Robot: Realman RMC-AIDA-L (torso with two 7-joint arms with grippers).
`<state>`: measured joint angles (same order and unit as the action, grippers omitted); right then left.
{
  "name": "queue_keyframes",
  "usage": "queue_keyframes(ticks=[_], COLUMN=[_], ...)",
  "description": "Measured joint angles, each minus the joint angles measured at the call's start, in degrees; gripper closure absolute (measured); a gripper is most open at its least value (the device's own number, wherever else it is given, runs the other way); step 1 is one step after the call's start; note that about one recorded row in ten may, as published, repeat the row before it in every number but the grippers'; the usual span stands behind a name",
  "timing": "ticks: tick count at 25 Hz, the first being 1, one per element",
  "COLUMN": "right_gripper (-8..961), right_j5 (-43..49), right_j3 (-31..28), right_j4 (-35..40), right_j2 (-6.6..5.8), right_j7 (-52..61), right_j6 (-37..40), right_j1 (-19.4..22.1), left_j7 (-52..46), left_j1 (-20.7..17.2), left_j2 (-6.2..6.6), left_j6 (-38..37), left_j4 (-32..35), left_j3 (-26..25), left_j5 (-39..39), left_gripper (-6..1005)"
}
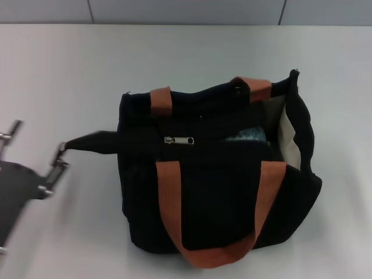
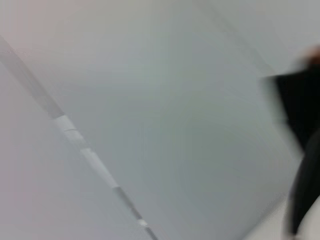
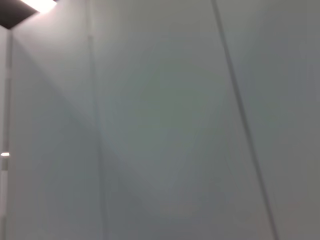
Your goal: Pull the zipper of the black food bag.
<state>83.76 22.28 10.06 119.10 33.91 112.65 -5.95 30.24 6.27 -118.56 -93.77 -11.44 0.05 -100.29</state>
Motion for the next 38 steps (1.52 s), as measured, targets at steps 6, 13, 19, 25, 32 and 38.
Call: queue_keyframes(ticks=[6, 13, 19, 25, 32, 38], right_gripper=[315, 276, 254, 244, 244, 244], right_j5=[11.01, 27.14, 34.15, 35.01, 34.53, 29.91], right_j3=[1.70, 4.42, 7.60, 7.24, 6.72, 3.95], right_j4=[9.16, 21.43, 22.91, 22.53, 21.66, 20.95], right_j2=[-0.01, -0.01, 0.19, 0.27, 0.27, 0.26], right_j7=[5.81, 16.30, 19.58, 19.91, 19.91, 19.40], right_j6=[5.03, 11.44, 10.60, 8.63, 8.07, 7.86], right_j1=[-1.12, -6.86, -12.20, -13.68, -13.65, -12.12], left_j7=[-32.95, -70.95, -74.19, -73.39, -72.42, -68.02], left_j1=[1.13, 6.80, 10.12, 9.95, 8.97, 6.62], left_j2=[0.32, 3.04, 4.23, 1.85, 1.65, 1.36], left_j6=[-7.05, -17.88, -21.59, -21.51, -21.50, -20.99], left_j4=[13.83, 32.25, 33.72, 36.90, 37.27, 36.79], left_j3=[0.51, 7.87, 25.67, 29.05, 28.98, 24.83], left_j5=[-2.80, -14.86, -15.27, -14.90, -13.14, -10.07], left_gripper=[189, 187, 186, 184, 183, 181])
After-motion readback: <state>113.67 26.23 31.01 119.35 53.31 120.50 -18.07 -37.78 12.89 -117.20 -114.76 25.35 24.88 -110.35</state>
